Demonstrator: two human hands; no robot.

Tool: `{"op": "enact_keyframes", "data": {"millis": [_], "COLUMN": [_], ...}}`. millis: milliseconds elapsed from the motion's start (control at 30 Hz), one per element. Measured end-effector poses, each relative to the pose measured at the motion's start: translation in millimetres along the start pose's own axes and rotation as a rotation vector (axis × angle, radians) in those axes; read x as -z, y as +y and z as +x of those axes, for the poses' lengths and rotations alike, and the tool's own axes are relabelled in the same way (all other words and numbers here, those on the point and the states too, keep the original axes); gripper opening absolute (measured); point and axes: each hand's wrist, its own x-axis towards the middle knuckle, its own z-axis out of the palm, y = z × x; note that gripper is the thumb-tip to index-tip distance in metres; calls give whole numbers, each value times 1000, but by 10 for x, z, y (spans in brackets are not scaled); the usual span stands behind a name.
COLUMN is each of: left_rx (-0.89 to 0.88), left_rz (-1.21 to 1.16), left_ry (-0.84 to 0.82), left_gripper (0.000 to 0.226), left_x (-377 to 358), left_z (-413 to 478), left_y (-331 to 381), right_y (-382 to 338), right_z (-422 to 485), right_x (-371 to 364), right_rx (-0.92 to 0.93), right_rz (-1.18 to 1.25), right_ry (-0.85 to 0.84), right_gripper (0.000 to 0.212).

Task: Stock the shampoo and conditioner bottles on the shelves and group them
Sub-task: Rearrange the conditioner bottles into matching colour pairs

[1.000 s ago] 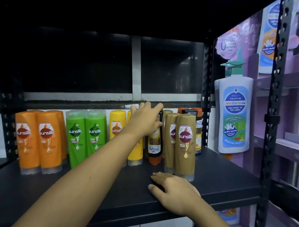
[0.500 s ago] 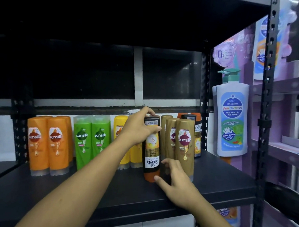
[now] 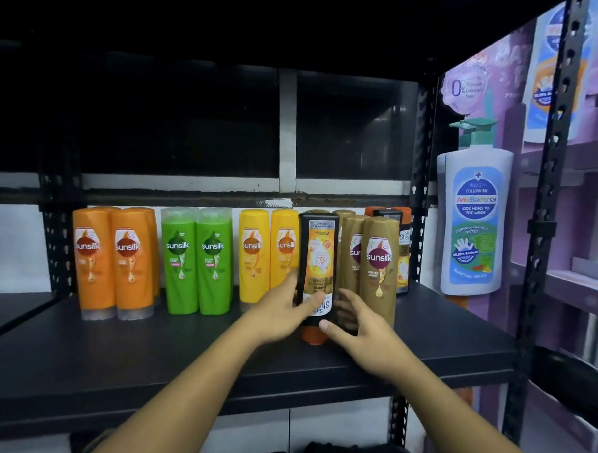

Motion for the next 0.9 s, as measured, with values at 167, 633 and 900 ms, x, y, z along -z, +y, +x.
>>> {"op": "enact_keyframes", "data": {"millis": [167, 633, 900], "left_rx": [35, 19, 2], "left_rz": [170, 280, 299], "left_ry": [-161, -264, -295], "left_gripper": [62, 48, 47], "left_x": [-60, -151, -154], "left_z": [-65, -33, -77], "left_y": [-395, -459, -411], "right_y": [-31, -61, -136], "right_z": [11, 24, -193], "right_x": [0, -80, -13], "right_rx": [-7, -58, -92], "right_rz": [-5, -73, -95], "right_ry": [-60, 92, 162], "right_gripper": [80, 62, 63]}}
